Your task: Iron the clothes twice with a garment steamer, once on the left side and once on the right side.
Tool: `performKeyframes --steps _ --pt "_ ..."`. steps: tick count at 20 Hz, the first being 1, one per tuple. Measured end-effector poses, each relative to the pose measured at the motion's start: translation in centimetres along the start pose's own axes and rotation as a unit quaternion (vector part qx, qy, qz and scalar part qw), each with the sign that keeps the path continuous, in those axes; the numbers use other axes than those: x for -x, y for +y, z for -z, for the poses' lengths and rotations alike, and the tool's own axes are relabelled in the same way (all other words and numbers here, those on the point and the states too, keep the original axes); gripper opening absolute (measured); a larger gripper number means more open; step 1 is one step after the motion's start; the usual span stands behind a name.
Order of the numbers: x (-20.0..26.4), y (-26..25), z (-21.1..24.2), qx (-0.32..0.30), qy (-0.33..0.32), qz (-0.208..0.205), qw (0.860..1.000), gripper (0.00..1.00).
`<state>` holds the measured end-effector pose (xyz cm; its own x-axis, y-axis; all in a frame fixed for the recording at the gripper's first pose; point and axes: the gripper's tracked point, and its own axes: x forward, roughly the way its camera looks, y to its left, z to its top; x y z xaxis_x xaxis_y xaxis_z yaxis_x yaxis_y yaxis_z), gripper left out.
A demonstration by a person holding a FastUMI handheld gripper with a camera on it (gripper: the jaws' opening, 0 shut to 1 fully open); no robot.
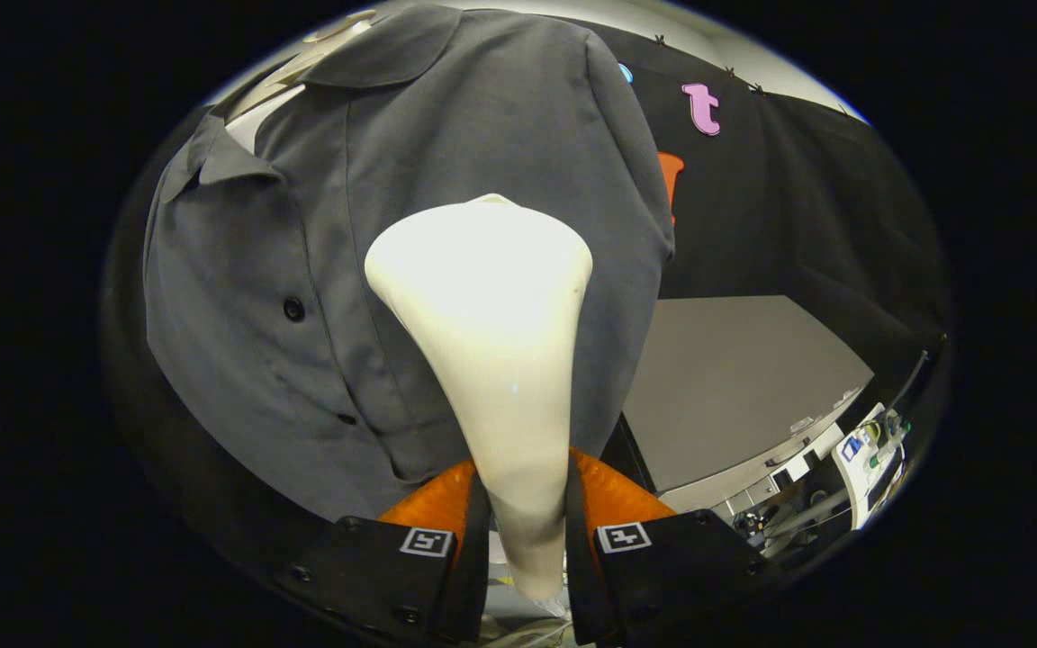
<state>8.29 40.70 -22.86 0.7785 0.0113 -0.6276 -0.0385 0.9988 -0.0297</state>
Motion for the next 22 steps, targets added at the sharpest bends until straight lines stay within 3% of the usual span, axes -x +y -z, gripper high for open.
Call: performKeyframes --steps 22 --pt "-4.9 -0.3 13.1 0.012 0.093 0.003 0.996 0.45"
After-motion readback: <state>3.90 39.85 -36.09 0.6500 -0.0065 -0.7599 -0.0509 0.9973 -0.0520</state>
